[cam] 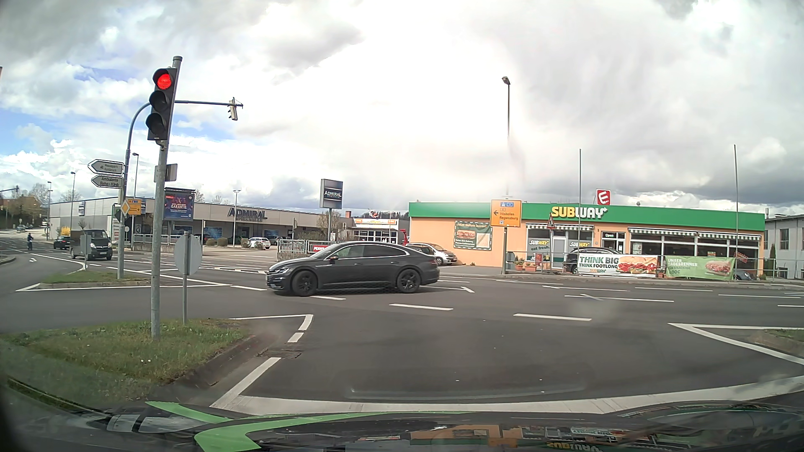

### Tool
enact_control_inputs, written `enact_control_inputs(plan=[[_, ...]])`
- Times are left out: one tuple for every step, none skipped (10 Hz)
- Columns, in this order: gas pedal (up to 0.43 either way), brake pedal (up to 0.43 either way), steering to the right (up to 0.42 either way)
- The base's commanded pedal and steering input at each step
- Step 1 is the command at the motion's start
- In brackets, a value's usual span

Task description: Follow the waypoints while adhering to traffic rules and regulations

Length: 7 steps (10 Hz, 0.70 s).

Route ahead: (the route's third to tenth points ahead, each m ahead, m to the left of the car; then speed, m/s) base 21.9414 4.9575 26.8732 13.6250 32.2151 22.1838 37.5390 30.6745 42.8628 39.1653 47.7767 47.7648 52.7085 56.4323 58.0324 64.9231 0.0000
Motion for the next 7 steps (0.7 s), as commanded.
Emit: enact_control_inputs(plan=[[0.000,0.311,0.012],[0.000,0.311,0.012],[0.000,0.311,0.012],[0.000,0.311,0.012],[0.000,0.311,0.012],[0.000,0.305,0.012],[0.000,0.311,0.012]])
